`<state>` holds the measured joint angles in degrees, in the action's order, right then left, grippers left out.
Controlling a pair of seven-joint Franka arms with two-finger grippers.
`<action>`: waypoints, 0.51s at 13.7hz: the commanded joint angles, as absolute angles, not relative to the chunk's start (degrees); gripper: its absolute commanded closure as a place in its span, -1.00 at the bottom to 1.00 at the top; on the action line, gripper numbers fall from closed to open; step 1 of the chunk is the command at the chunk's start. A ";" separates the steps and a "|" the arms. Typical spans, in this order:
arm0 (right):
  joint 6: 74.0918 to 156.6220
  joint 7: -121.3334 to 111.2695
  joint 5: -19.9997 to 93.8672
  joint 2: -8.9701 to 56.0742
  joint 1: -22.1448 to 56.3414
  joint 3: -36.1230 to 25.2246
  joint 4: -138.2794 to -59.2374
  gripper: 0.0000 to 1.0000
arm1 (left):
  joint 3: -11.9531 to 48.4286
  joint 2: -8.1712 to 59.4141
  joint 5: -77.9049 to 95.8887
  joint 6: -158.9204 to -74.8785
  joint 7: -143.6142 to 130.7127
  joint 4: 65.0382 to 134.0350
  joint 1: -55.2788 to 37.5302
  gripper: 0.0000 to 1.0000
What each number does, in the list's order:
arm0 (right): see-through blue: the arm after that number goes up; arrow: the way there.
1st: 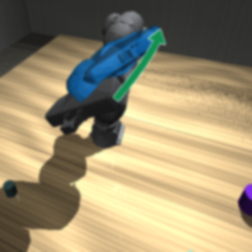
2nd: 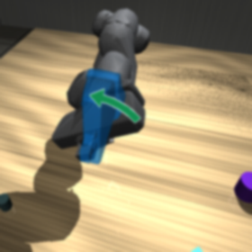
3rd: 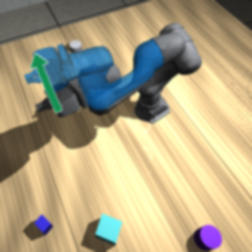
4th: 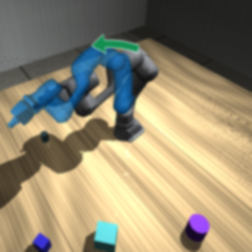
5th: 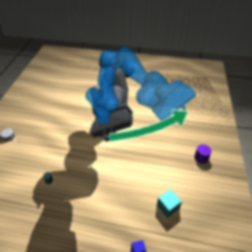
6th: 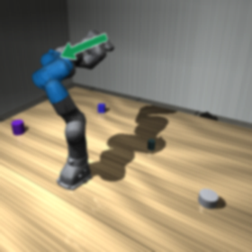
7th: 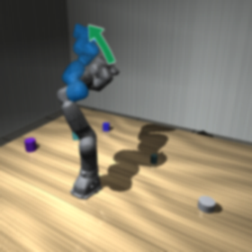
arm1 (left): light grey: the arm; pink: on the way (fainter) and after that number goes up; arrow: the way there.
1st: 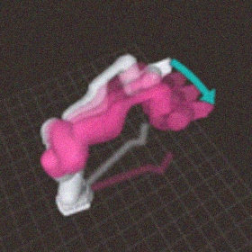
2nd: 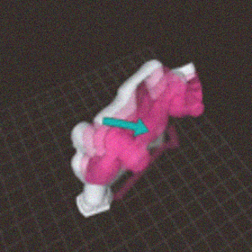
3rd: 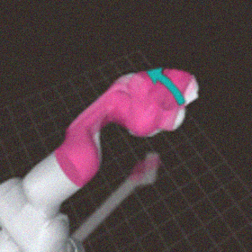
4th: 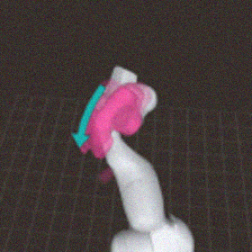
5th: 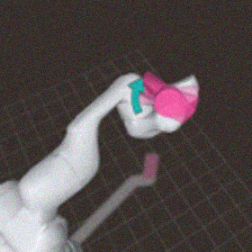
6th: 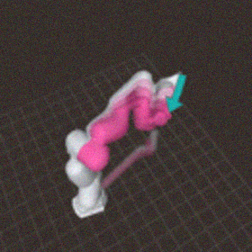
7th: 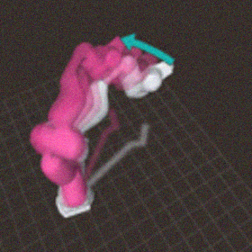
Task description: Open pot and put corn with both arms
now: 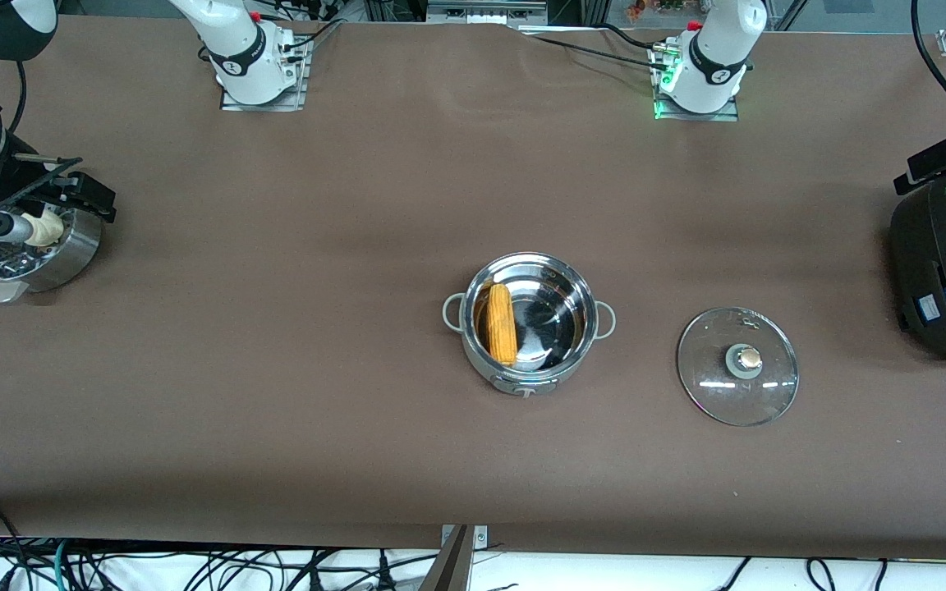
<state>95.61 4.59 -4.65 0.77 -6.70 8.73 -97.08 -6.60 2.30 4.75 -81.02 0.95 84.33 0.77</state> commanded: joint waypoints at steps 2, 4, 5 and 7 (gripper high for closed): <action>95.19 4.92 -3.08 2.37 -7.56 8.97 -94.75 -1.00 | -2.65 2.20 1.61 -79.98 0.70 83.76 0.97 -1.00; 95.10 4.75 -2.90 3.33 -7.56 8.96 -93.35 -1.00 | -0.71 2.11 -0.88 -79.46 0.70 83.76 1.14 -1.00; 95.10 4.66 -2.90 3.60 -7.47 8.96 -92.99 -1.00 | -0.70 2.11 -0.88 -79.28 0.70 83.76 1.14 -1.00; 95.10 4.66 -2.90 3.78 -7.47 8.96 -92.81 -1.00 | -0.70 2.11 -0.44 -79.36 0.79 83.76 1.58 -1.00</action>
